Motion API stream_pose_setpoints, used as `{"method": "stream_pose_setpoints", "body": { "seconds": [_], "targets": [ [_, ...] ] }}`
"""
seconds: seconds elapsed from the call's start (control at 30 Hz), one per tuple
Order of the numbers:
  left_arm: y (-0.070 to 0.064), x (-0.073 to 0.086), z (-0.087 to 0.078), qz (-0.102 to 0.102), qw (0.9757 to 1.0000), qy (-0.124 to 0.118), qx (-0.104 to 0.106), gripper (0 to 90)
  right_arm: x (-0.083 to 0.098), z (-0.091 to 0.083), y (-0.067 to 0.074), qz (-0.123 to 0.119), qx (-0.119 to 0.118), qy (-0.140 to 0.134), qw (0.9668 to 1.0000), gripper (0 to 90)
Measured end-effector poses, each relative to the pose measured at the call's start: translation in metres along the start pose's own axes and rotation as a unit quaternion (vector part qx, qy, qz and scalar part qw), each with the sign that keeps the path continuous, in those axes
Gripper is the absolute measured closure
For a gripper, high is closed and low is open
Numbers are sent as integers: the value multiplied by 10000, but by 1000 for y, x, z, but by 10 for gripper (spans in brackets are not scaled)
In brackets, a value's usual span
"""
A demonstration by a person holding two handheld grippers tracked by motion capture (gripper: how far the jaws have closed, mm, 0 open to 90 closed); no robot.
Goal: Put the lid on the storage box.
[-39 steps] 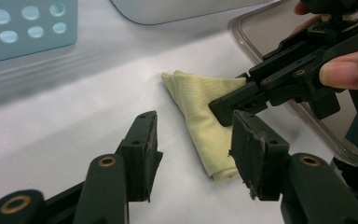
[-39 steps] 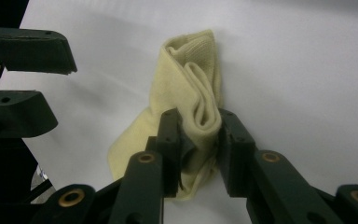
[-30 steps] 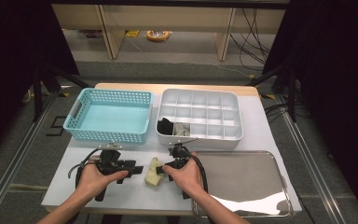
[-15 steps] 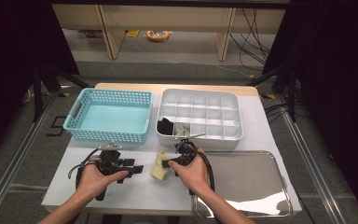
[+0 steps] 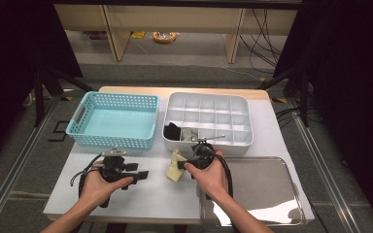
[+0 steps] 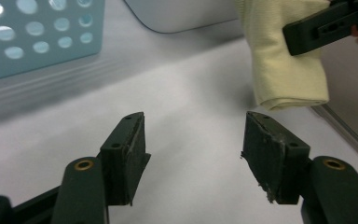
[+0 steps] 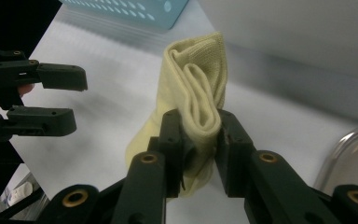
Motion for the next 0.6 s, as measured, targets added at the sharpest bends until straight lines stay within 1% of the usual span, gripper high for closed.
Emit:
{"method": "stream_pose_setpoints", "body": {
  "seconds": [0.07,0.1,0.13,0.17,0.2,0.27,0.3,0.33,0.37,0.4,0.43,0.47,0.5,0.53,0.57,0.6],
  "targets": [
    [0,0,0,19,10000,-20,-56,372,0,-3,-1,4,4,10,10000,746],
    [0,1,0,28,10000,-9,-62,370,0,-4,-2,15,72,-43,10000,745],
    [0,1,0,31,10000,3,-44,369,-1,-5,-3,-1,27,-14,10000,745],
    [0,1,0,30,10000,21,-45,368,-1,-7,-3,49,23,-36,10000,745],
    [0,1,1,31,10000,17,-55,366,-1,-8,-5,-21,92,-73,9999,745],
    [0,2,1,49,10000,7,-85,365,-2,-11,-5,17,-26,-95,9999,745],
    [0,2,1,52,9999,14,-92,364,-2,-13,-6,-50,39,-80,9999,745],
    [0,2,1,57,9999,13,-90,363,-2,-12,-5,27,75,-105,9999,745],
    [0,2,1,63,9999,13,-97,363,-2,-14,-6,-23,34,-112,9999,745],
    [0,2,1,54,9999,3,-116,363,-3,-15,-7,-142,27,-135,9998,745],
    [0,2,1,54,9999,1,-117,363,-3,-16,-8,-151,51,-126,9998,745],
    [0,2,1,64,9999,7,-124,363,-3,-17,-7,60,78,-107,9999,745],
    [0,2,1,69,9999,7,-129,362,-4,-18,-8,-1,132,-131,9998,745],
    [0,2,1,79,9999,6,-132,363,-4,-20,-6,54,94,-159,9998,745],
    [0,2,1,75,9999,-2,-132,363,-5,-19,-7,20,113,-270,9996,745],
    [0,2,1,88,9999,10,-137,363,-6,-21,-9,-154,27,-214,9996,745]
  ]
}}
Point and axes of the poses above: each handheld gripper's, and its own axes: z roughly forward along the jaws, x roughly out of its underside, y roughly to its left, the point moved 2 cm from there along z, roughly forward along the jaws, and after that the axes turned 6 degrees about -x, right-handed, at the moved point
